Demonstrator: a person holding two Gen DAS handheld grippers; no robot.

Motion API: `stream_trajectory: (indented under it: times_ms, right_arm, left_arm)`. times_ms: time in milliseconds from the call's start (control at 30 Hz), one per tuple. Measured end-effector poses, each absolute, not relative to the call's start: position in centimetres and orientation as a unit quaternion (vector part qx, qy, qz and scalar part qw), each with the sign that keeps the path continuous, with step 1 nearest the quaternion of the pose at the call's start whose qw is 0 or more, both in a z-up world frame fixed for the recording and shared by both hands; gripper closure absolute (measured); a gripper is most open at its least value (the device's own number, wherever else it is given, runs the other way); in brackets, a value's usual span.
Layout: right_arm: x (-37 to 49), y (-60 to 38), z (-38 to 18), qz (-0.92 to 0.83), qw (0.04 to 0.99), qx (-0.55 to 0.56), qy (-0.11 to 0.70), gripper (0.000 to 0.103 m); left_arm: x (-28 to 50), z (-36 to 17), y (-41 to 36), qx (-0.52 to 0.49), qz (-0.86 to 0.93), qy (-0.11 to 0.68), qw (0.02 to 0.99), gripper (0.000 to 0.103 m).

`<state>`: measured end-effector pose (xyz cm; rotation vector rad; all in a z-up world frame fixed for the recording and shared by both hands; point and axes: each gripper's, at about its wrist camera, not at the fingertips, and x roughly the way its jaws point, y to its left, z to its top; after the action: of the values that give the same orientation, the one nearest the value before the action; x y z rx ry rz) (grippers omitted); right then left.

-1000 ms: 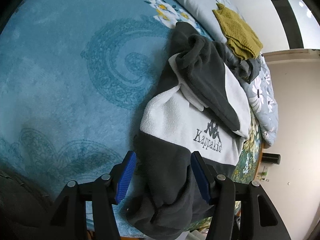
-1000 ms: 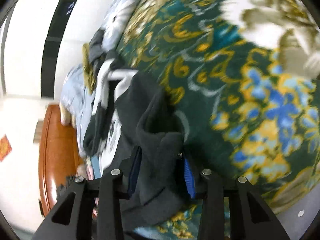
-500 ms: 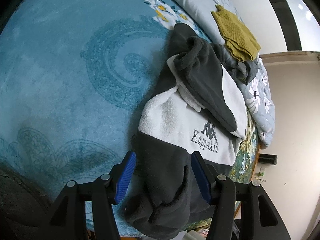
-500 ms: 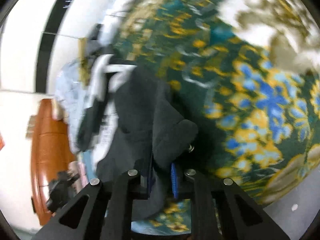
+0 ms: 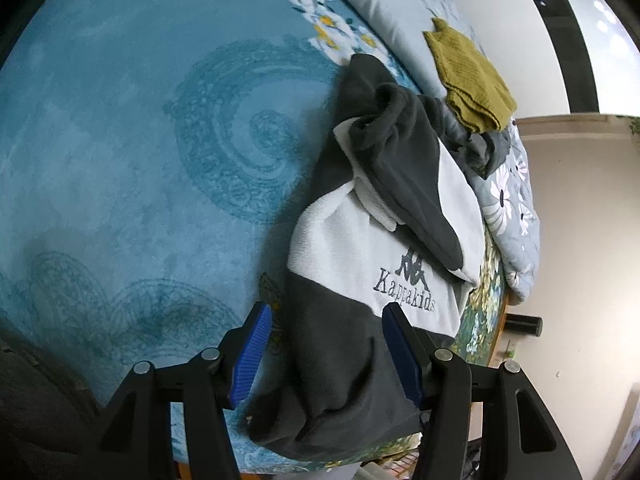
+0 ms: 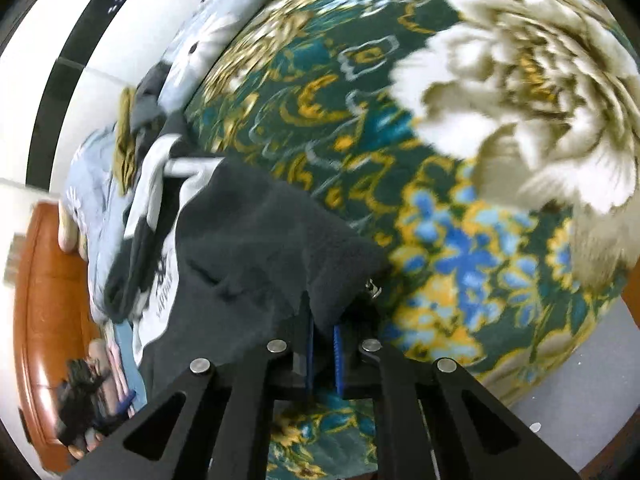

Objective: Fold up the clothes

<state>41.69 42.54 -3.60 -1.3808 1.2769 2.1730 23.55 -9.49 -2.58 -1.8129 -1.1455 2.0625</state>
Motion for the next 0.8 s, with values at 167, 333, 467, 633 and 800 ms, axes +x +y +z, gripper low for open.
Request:
stream_trajectory:
  times_ms: [167,333,467,633,800]
  right_arm:
    - [41.5,42.6,-2.1,0.76,0.127,-0.452,0.45,0.096]
    - [40.7,42.5,-0.8,0.769,0.115,-0.453,0.437,0.095]
    - [40.2,41.7,-0.8,0.768,0.094,-0.492,0.399,0.096]
    - [40.6,42.5,-2.6,0.747,0.096,-0.518,0.406,0.096]
    - [41.1,42.8,-2.6,0.738,0.076,-0.519,0.424,0.092]
  left_arm:
    - [23.5,-3.4,-6.9,-0.657,0.68,-0.311,0.095,0.04]
    - [23.2,-4.6,-5.3,-0.684,0.67,-0.274,0.093,0.04]
    - [23.1,-5.2,-4.2,-0.7,0.667,-0.24,0.09,0.04]
    - [23.2,-6.6,-3.7,-0.722,0.646,-0.234,0.089,0.04]
    - [23.2,-6.1,-4.3,-0.708,0.649,-0.256,0.106,0.04]
